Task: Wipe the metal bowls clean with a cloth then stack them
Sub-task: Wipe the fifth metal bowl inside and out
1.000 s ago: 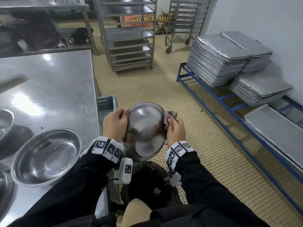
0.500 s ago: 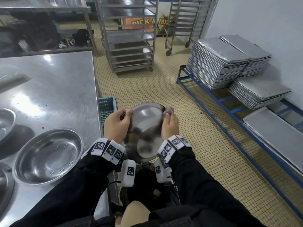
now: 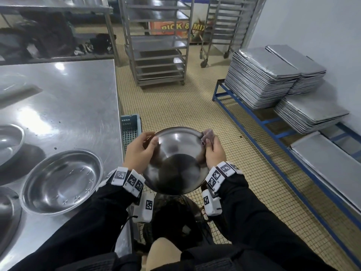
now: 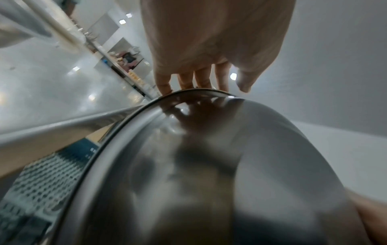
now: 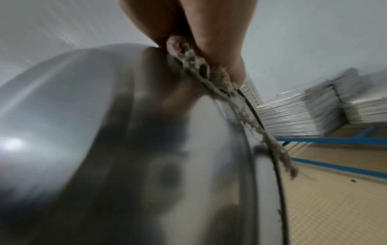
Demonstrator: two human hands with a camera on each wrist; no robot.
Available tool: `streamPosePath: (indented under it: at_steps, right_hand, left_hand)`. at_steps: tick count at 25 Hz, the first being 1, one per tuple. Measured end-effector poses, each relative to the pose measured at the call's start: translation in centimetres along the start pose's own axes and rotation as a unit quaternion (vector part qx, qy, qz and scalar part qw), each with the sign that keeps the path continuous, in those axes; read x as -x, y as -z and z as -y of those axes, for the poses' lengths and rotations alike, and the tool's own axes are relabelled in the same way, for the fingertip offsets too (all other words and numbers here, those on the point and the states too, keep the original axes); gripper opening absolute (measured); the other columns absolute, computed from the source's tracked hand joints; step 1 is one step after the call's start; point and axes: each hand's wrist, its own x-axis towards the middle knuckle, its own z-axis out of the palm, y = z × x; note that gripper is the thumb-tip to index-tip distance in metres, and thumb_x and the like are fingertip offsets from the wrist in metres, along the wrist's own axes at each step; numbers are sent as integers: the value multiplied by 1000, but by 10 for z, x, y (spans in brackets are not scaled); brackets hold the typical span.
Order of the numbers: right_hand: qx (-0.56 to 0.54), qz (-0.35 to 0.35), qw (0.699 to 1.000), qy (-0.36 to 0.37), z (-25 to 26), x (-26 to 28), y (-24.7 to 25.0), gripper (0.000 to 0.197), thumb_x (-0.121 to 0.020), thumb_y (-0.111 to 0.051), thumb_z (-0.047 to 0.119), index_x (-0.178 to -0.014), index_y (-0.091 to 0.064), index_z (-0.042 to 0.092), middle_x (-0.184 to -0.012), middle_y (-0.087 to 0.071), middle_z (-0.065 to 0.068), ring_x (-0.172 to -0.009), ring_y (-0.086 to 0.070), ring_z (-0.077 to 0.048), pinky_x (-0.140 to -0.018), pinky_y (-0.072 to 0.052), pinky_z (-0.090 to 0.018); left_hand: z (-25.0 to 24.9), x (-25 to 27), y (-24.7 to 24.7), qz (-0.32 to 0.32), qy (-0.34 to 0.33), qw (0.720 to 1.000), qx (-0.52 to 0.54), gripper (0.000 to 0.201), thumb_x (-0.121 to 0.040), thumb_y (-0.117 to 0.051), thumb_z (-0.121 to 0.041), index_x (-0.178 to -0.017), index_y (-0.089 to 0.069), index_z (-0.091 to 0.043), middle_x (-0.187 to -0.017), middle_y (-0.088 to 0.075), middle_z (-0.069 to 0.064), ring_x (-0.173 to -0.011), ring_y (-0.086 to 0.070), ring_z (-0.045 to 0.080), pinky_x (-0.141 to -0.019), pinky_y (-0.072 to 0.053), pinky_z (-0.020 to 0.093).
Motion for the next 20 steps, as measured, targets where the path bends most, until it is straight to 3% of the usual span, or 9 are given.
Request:
streamPosePath:
  at_steps: [3, 5, 8, 12, 14, 17, 20]
  right_hand:
    - [75, 45, 994, 64, 13, -4, -2, 19, -100, -42, 25, -110, -52, 12, -85, -59, -1, -72, -55, -9, -57, -37, -13]
    - [118, 70, 983, 119, 21, -2, -6, 19, -99, -43, 21, -110, -53, 9, -86, -58, -1, -74, -55, -13, -57, -34, -13]
    - [113, 88, 979, 145, 29, 2, -14, 21, -99, -43, 20, -111, -55, 6, -95, -62, -7, -83, -55, -16, -70, -41, -24]
    - [152, 25, 975, 158, 26, 2, -22, 29, -98, -45, 22, -110, -60, 0, -112, -50, -12, -102, -48, -21, -93, -43, -35]
    - [185, 0, 965, 186, 25, 8, -25, 34, -96, -49, 25, -118, -60, 2, -112, -45, -10, -102, -42, -19, -93, -43, -34]
    - [180, -48, 953, 240, 31, 26, -35, 42, -93, -54, 27, -134, -52, 16, -109, -45, -5, -97, -40, -12, -89, -41, -24]
    - [160, -154, 940, 259, 39, 35, -40, 35, -92, -50, 39, -121, -63, 25, -104, -48, 1, -94, -39, -9, -83, -39, -21]
  left_hand:
    - [-9, -3, -5, 33, -58, 996, -60, 30, -94, -58, -31, -121, -62, -18, -98, -66, -8, -83, -60, -3, -75, -43, 6]
    - [-14, -4, -8, 44, -79, 991, -101, 27, -93, -58, -36, -111, -67, -18, -91, -69, -5, -77, -62, 5, -73, -47, 16]
    - [-11, -8, -6, 22, -74, 989, -125, 32, -93, -57, -41, -84, -71, -13, -72, -68, 0, -68, -61, 18, -67, -50, 34]
    - [-3, -13, -4, 4, -41, 992, -120, 39, -94, -54, -41, -70, -64, -12, -60, -61, 2, -61, -57, 20, -61, -45, 37]
    - [-6, -13, -5, -4, -33, 993, -116, 42, -95, -53, -40, -66, -59, -11, -56, -56, 2, -56, -53, 19, -55, -40, 33]
    - [-18, -9, -7, -16, -34, 994, -103, 43, -96, -51, -38, -63, -54, -12, -53, -53, 2, -54, -51, 21, -52, -37, 33]
    - [-31, -4, -7, -29, -45, 995, -84, 43, -97, -49, -40, -66, -55, -12, -55, -56, 4, -55, -53, 24, -53, -41, 37]
